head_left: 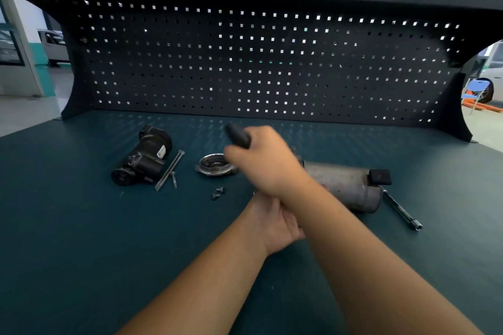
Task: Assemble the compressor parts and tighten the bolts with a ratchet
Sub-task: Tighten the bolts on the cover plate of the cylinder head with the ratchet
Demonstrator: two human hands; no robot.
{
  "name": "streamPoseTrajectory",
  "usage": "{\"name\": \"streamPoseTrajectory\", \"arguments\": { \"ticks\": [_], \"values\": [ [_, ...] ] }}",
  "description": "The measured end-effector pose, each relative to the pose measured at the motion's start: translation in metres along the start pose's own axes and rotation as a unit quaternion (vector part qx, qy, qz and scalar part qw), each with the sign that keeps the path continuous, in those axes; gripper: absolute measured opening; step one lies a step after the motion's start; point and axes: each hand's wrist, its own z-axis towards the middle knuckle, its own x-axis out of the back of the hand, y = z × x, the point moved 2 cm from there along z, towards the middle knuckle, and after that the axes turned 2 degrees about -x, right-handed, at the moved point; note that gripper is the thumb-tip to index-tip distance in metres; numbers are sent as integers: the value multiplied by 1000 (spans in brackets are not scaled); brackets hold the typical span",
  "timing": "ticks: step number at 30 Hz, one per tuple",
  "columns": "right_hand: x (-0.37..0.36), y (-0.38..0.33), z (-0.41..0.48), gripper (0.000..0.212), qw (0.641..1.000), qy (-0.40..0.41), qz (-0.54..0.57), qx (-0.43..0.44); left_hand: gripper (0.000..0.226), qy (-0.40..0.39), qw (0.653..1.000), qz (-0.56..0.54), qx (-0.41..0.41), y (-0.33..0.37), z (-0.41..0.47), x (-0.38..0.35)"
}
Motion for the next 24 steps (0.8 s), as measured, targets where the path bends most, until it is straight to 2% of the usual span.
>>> {"name": "streamPoseTrajectory", "arguments": {
  "ticks": [2, 3, 5, 6, 7, 9, 10, 11, 12, 13, 16, 19, 20, 22, 24],
  "values": [
    [-4, 0, -3, 38, 999, -13, -43, 18, 48, -2, 1000, -20, -4, 0, -2, 0],
    [2, 1, -4, 38, 1000, 9, -21, 19, 43, -1, 1000, -11, -1, 1, -2, 1],
    [21, 8, -8, 36, 988, 85, 128, -7, 31, 5, 1000, 14, 15, 0, -1, 1],
    [33, 14, -12, 34, 961, 133, 240, -24, 28, 7, 1000, 14, 23, 0, 0, 0],
    [43, 23, -17, 32, 916, 187, 353, -41, 26, 13, 1000, 6, 27, 0, 0, 0],
    [57, 43, -31, 32, 799, 287, 524, -66, 26, 20, 999, -17, 30, -3, -1, -3],
    [60, 50, -36, 32, 751, 316, 575, -75, 28, 20, 999, -29, 29, -4, -2, -5],
    [59, 53, -38, 31, 724, 327, 602, -78, 31, 17, 999, -37, 27, -5, -2, -6],
    [57, 52, -37, 31, 722, 322, 607, -74, 34, 12, 999, -45, 26, -7, -2, -6],
    [55, 48, -34, 31, 742, 304, 595, -61, 37, 6, 998, -51, 26, -8, -1, -6],
    [46, 30, -23, 30, 836, 214, 505, -22, 36, -7, 998, -62, 17, -6, -1, -4],
    [37, 18, -13, 35, 912, 131, 388, -24, 33, -3, 999, -29, 15, -3, 0, -4],
    [32, 13, -10, 37, 939, 105, 326, -18, 34, 5, 1000, -14, 11, -3, 1, -3],
    [17, 2, -6, 38, 991, 25, 131, 6, 33, 16, 1000, 0, -6, -1, -1, -4],
    [0, -3, -7, 37, 996, -76, -41, 23, 34, 29, 999, -28, -23, 0, -3, -3]
  ]
}}
